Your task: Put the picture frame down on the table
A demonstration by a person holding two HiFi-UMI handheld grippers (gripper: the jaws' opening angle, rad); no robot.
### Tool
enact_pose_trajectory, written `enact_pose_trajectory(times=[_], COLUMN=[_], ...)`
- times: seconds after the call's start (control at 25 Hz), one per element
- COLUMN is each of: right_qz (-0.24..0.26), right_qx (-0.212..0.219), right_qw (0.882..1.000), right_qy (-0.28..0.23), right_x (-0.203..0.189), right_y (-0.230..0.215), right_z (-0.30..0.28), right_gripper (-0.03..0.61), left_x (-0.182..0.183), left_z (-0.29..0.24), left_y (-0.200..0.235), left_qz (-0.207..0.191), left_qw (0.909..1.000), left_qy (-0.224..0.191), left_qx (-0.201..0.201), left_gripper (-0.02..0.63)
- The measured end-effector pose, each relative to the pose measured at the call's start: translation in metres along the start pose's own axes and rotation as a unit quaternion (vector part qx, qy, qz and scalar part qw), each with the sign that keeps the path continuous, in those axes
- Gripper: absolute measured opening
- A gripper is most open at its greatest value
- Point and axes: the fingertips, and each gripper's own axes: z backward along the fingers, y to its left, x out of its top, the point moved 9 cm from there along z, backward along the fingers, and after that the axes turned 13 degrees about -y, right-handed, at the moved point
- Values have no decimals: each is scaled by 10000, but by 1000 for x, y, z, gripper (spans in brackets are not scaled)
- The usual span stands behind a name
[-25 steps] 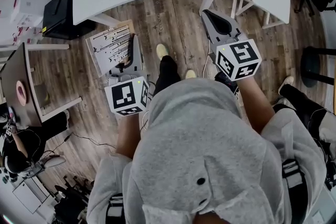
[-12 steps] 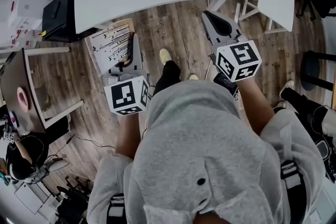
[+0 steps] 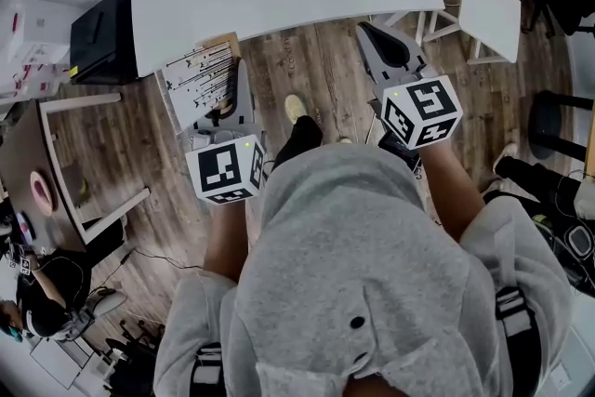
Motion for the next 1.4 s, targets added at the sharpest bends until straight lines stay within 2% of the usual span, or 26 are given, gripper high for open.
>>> enact_pose_trajectory(times=[0.84, 1.4], right_qz=[400, 618], right_qx=[-105, -224], right_qw=[9991, 9978], right_qy=[115, 100], right_x=[12, 11], right_y=[42, 47], right_z=[-128, -133], right_gripper=[26, 26], left_x=[-12, -22], left_z=[-67, -72], left_y=[116, 124], left_qz=[257, 309], left_qw=[9990, 9984], left_qy=[-1, -100], left_qx=[-364, -454], left_gripper=[112, 112])
